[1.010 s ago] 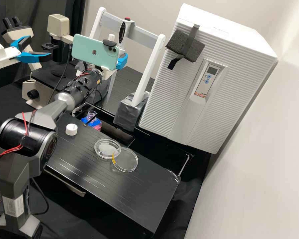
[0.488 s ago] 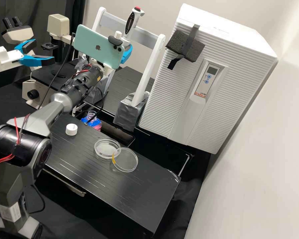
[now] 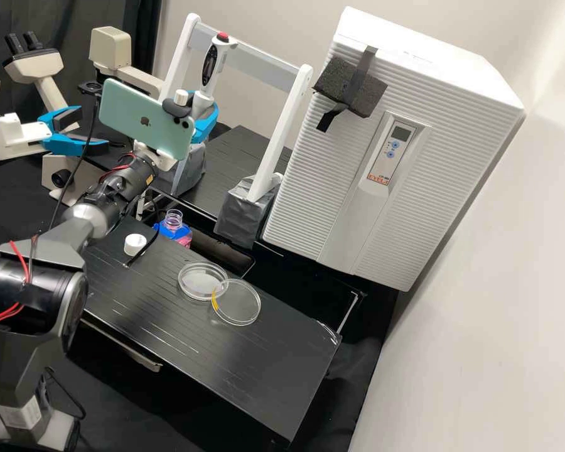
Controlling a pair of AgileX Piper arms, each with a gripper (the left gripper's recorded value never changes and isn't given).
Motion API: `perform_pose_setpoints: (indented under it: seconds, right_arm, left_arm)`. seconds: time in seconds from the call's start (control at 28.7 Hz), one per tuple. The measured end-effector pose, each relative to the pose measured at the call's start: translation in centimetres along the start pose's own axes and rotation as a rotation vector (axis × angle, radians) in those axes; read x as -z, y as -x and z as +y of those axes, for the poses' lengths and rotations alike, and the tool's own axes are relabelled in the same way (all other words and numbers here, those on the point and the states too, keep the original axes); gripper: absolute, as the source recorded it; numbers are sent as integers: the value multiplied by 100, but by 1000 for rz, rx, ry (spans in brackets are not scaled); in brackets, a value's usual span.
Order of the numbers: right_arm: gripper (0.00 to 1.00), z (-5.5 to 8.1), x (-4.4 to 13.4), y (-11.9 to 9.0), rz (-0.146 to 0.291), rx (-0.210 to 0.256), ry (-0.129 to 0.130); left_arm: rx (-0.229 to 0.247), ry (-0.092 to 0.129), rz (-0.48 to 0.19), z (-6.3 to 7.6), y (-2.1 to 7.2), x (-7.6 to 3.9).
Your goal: Use the pipette
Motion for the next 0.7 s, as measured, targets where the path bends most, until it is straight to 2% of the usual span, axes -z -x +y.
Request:
perform_pose_setpoints:
  seconds: [0.1,0.17,0.38,0.52,0.7]
  right_arm:
    - [0,-33,-36,54,-12,-24,-1]
    - [0,-35,-62,80,-8,-54,3]
    - [0,-53,-112,104,8,-119,19]
    - [0,-130,-170,118,-2,-112,31]
    - [0,-260,-254,107,-27,-71,45]
  left_arm:
    - [42,-6,-6,-111,66,-25]
    - [80,-9,-4,-207,142,-30]
    - [160,4,-4,-412,299,-67]
    - [201,11,-8,-511,382,-97]
    - [226,16,-8,-568,436,-108]
